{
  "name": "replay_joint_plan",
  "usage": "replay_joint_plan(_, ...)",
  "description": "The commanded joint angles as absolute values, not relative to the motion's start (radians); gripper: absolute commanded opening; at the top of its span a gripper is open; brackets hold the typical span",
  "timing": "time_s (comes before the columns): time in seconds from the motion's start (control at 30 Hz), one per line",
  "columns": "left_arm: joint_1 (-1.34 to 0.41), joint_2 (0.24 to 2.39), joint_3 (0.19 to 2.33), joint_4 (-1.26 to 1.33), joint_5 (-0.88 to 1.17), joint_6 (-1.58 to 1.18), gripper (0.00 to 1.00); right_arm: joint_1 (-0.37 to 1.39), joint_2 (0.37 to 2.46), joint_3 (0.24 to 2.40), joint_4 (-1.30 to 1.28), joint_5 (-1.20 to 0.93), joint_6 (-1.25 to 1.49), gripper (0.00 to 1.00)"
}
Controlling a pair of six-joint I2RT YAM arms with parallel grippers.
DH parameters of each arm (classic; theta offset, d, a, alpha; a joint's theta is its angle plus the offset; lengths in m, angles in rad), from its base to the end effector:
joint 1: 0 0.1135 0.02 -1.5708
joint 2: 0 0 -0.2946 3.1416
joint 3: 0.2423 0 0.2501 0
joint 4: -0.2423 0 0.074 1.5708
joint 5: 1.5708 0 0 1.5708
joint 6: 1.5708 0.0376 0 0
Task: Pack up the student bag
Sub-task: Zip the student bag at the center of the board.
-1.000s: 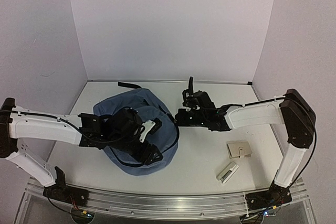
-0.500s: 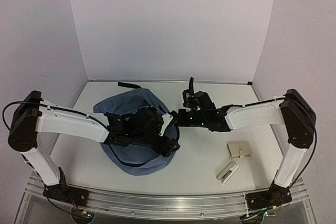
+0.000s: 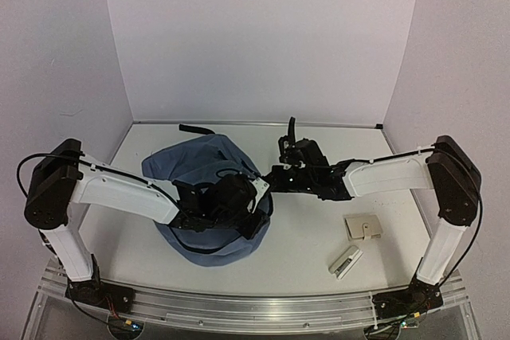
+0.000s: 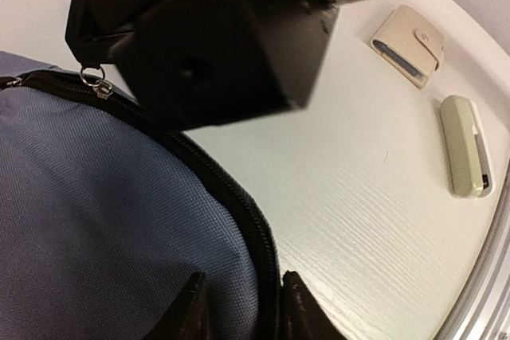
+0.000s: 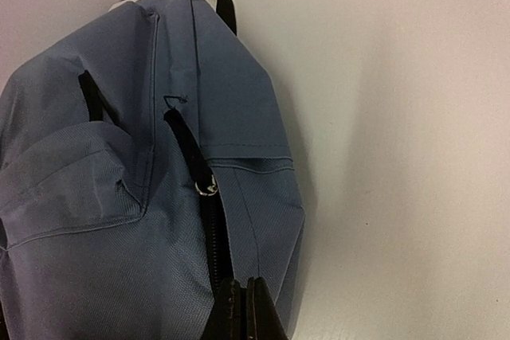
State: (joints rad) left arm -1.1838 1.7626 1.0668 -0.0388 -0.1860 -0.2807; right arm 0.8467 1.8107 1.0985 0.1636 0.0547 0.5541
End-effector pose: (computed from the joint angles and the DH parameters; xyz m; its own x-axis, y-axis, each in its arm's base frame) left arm 0.1511 -0.3523 0.2188 -0.4808 0.4585 -0.7474 0.7546 0.6504 -0.0865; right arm 0.2719 0.3044 0.2282 -0.6711 0.0342 -0.7406 -0.4280 0.7978 0.4247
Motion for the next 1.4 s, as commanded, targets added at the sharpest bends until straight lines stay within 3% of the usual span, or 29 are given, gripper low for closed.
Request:
replay_joint_plan(0.0,-1.200,1.766,1.089,-0.006,-0.242,-0.286,0.20,0.840,1.766,1.101,0.203,0.085,0.561,0.00)
replay_joint_plan(0.17,-1.204,1.744,1.067,-0.006,-0.246,-0.309,0.00,0.839,1.768,1.101,0.204,0.084,0.560,0.00)
replay_joint_plan(0.73,-1.205,1.511,0.882,-0.074,-0.038,-0.382,0.00,0.840,1.806,1.149,0.215,0.067,0.567,0.00)
replay_joint_plan(1.37,-1.206,1.465,0.830,-0.131,0.181,-0.463,0.00,0.848,1.944,1.277,0.240,0.078,0.608,0.00)
